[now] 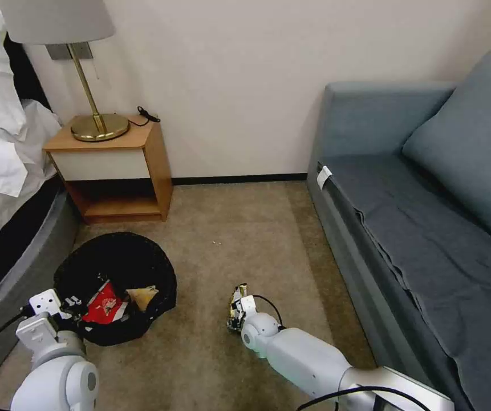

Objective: Pick up the trash bin, then pick up the garbage on the floor and place it into the trash bin.

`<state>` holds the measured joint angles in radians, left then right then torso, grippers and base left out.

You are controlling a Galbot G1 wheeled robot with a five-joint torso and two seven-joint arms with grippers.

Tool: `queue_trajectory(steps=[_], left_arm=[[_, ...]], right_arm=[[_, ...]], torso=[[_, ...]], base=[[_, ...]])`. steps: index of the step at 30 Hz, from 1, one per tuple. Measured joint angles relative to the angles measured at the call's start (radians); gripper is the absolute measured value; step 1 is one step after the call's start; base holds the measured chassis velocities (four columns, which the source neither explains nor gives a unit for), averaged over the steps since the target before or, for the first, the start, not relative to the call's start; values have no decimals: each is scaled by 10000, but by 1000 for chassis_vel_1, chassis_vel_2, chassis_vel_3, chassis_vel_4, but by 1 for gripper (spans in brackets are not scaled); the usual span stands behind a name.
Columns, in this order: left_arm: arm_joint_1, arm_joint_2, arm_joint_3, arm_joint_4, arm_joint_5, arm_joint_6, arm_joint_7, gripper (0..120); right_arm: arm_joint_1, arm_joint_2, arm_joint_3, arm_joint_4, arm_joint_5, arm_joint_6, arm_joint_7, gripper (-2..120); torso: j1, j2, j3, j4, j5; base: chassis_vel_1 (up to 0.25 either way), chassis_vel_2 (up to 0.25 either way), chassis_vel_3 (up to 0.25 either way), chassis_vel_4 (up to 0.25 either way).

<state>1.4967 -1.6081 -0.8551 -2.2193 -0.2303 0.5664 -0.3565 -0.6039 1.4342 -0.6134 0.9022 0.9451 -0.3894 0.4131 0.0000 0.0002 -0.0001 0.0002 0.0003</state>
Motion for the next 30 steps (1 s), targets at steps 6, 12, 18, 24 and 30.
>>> queue_trajectory(steps=[6, 12, 18, 24, 30], left_arm=[[-46, 0, 0, 47, 14, -3, -4, 3], [-57, 0, -2, 110, 15, -17, -14, 3], [-63, 0, 4, 160, 19, -43, -8, 3], [-63, 0, 18, 169, 22, -48, -6, 3], [-48, 0, 35, 145, 31, -49, -5, 3]], right_arm=[[-17, -39, 10, 7, -48, 65, -132, 33], [-42, -90, 6, 3, -94, 113, -214, 10], [-60, -203, -14, 86, -136, 179, -225, 0], [-68, -452, 6, 464, -94, 178, -177, 0], [-69, -997, 383, 1908, 187, 159, 122, 0]], torso=[[0, 0, 0, 1, 2], [0, 0, 0, -2, -6], [0, -1, 2, -2, -2], [0, -3, 2, -7, -6], [0, -3, 2, -4, -6]], base=[[0, 0, 0, 0], [0, 0, 0, 0], [0, 0, 0, 0], [0, 0, 0, 0], [0, 0, 0, 0]])
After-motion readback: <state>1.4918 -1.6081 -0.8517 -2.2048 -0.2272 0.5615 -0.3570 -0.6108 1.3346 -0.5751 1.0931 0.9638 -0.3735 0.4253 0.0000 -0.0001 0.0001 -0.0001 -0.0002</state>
